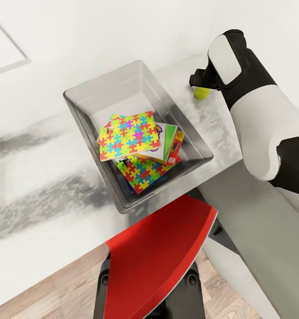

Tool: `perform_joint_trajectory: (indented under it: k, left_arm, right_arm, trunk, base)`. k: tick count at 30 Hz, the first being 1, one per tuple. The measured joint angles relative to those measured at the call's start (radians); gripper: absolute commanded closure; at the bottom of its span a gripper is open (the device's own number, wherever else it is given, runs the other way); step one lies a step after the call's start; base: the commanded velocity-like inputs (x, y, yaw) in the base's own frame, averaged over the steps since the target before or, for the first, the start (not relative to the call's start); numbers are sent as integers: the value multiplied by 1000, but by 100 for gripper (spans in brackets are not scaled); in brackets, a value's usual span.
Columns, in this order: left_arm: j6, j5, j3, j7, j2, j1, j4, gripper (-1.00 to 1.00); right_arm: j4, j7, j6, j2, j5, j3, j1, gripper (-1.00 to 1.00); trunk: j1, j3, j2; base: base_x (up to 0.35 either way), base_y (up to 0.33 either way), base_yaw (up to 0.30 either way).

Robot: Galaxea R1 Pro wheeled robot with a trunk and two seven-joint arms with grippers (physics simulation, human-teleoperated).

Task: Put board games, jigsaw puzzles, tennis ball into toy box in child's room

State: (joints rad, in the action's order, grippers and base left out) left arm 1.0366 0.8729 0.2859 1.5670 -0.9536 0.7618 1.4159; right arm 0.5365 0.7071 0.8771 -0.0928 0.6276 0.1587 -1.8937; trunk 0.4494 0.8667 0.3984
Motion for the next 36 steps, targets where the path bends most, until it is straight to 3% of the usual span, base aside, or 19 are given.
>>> perform_joint_trajectory:
  k: [36]
  left_arm:
    - [0,-1,0,0,2,0,0,-100]
  right_arm:
    - [0,0,-30,11,-1,0,-9,-100]
  trunk:
    - [0,27,0]
  base:
    - [0,0,0]
